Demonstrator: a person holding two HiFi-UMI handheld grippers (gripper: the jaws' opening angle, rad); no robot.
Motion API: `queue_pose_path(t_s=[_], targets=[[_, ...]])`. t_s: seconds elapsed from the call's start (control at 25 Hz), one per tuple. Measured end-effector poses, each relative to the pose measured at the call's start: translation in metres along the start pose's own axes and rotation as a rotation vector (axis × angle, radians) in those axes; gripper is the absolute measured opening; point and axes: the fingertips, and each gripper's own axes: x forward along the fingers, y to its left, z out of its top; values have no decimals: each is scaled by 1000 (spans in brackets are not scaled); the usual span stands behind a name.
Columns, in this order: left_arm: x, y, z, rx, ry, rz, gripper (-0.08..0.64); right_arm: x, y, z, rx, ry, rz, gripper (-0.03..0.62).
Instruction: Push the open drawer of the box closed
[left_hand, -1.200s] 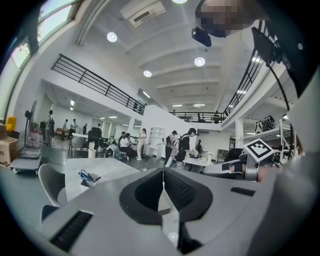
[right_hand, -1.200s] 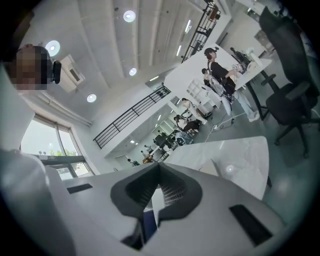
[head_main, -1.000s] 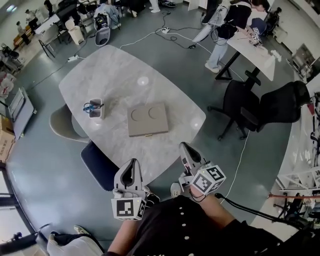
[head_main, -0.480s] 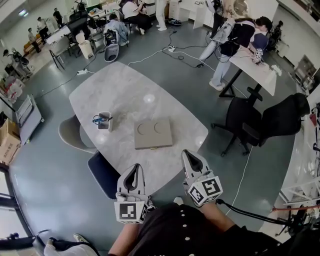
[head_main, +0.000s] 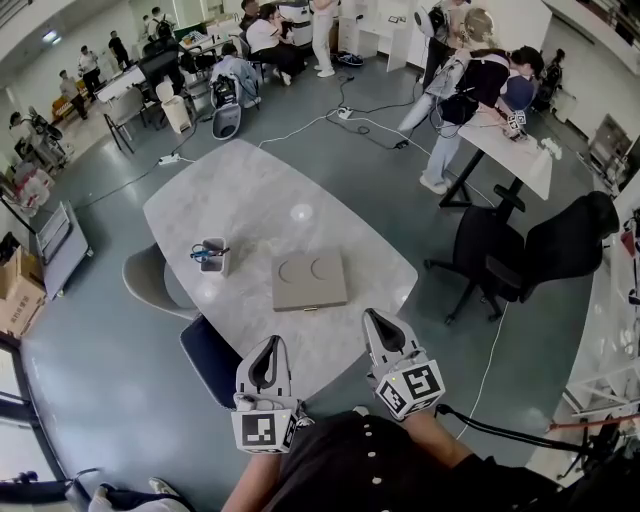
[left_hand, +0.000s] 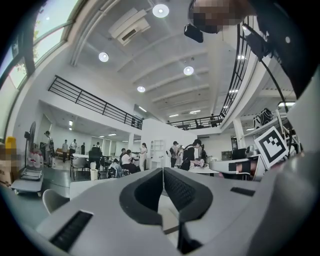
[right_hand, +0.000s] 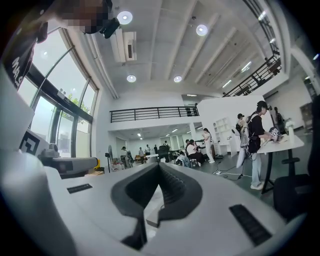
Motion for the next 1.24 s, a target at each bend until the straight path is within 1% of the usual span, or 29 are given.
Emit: queue_pose_path(t_s=[0.92,1.24], targets=[[0,5,-1,2,-6,-1,17,2,9,2,25,-1,9,-3],[-2,10,-7,-6,10,-5,17,4,14,1,38,4,2,-3]])
